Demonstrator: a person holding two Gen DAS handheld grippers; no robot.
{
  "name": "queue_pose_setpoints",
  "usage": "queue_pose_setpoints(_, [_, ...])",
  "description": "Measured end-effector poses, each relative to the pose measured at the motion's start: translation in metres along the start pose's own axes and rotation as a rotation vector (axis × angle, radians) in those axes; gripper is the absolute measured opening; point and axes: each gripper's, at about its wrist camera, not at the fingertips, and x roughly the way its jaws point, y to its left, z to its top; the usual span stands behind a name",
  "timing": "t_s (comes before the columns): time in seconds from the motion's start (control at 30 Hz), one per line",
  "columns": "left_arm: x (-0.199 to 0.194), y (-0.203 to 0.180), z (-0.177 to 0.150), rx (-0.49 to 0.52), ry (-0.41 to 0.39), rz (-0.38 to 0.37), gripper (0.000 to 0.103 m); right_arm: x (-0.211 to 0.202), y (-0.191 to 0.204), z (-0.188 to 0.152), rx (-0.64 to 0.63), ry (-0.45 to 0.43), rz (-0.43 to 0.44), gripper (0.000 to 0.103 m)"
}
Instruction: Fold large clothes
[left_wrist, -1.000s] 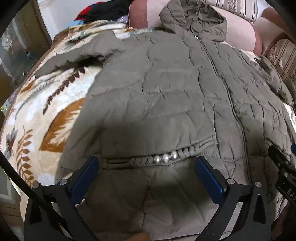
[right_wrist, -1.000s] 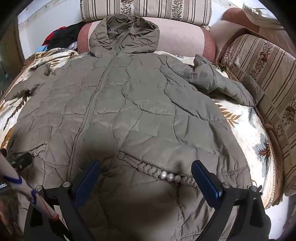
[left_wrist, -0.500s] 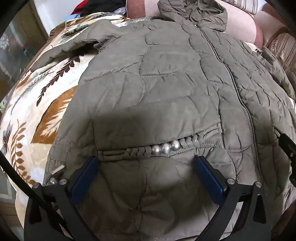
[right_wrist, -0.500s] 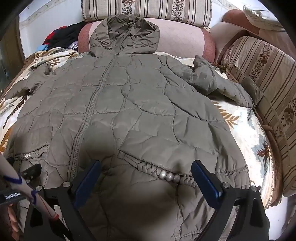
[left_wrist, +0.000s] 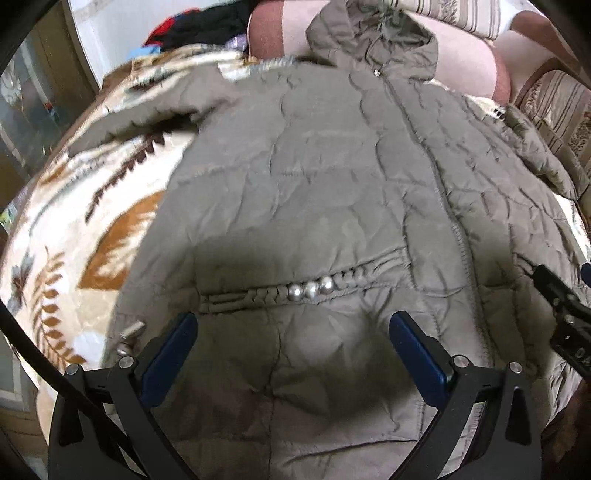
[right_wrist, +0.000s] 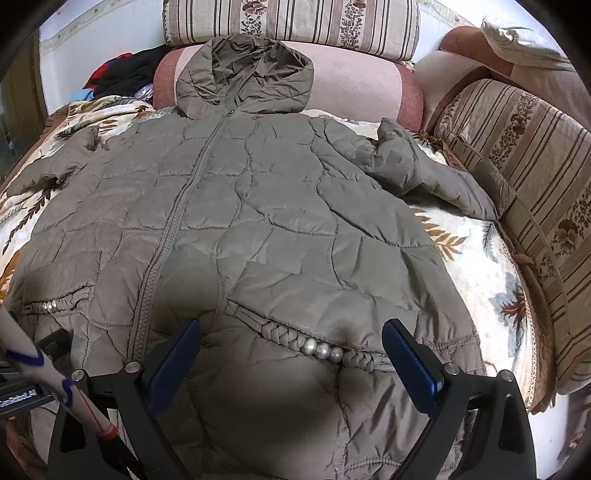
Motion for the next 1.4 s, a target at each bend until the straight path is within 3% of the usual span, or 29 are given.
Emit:
queue_pose_setpoints(0.23, [-0.025, -0.002, 0.004, 0.015, -0.071, -0.003, 0.103, -0.005, -0.001, -0.002, 0.004, -0.003, -0.008, 0.100])
queue_pose_setpoints(1.4, [-0.029, 0.018, 0.010, -0.020, -0.080, 0.011, 0.103, -0.003, 0.003, -0.001, -0.018, 0.032, -0.039, 0.100])
